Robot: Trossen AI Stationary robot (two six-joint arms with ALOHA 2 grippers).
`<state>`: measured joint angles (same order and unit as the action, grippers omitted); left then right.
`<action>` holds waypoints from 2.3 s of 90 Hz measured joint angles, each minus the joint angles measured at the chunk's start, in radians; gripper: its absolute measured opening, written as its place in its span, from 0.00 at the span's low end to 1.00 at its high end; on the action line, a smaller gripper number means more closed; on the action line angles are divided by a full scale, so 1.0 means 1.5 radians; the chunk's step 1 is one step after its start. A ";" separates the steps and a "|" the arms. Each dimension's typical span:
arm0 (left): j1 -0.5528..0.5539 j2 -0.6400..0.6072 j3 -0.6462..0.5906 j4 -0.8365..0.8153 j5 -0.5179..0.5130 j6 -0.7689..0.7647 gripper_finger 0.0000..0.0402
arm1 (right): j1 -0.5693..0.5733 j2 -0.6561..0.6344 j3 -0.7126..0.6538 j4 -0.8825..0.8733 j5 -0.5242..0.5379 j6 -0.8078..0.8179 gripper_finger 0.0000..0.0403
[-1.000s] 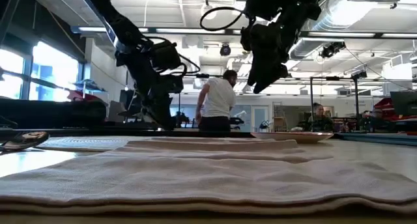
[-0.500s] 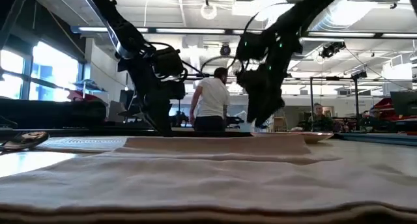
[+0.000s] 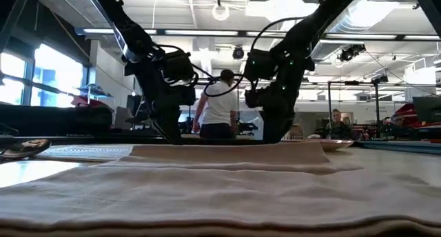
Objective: Set table place
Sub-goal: Fold the pink napkin
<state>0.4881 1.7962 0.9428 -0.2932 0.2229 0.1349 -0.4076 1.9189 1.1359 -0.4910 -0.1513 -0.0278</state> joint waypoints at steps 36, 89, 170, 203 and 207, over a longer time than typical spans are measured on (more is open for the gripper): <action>0.003 -0.054 0.058 -0.048 -0.022 -0.005 0.12 | 0.003 0.005 0.000 -0.012 -0.002 -0.038 0.05; 0.007 -0.275 0.106 -0.062 -0.087 0.017 0.09 | 0.032 -0.090 0.305 -0.295 0.056 -0.103 0.00; 0.002 -0.440 0.106 -0.020 -0.244 0.092 0.16 | 0.110 -0.087 0.809 -0.379 0.506 -0.265 0.00; -0.016 -0.464 0.106 -0.101 -0.161 0.085 0.16 | 0.290 -0.085 0.556 -0.422 0.247 -0.014 0.00; -0.024 -0.464 0.106 -0.117 -0.145 0.085 0.16 | 0.305 -0.086 0.509 -0.391 0.215 0.005 0.00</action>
<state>0.4521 1.1004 1.1011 -0.4681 0.0058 0.2630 0.0502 1.7897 1.8988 -1.0779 0.1711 -0.0208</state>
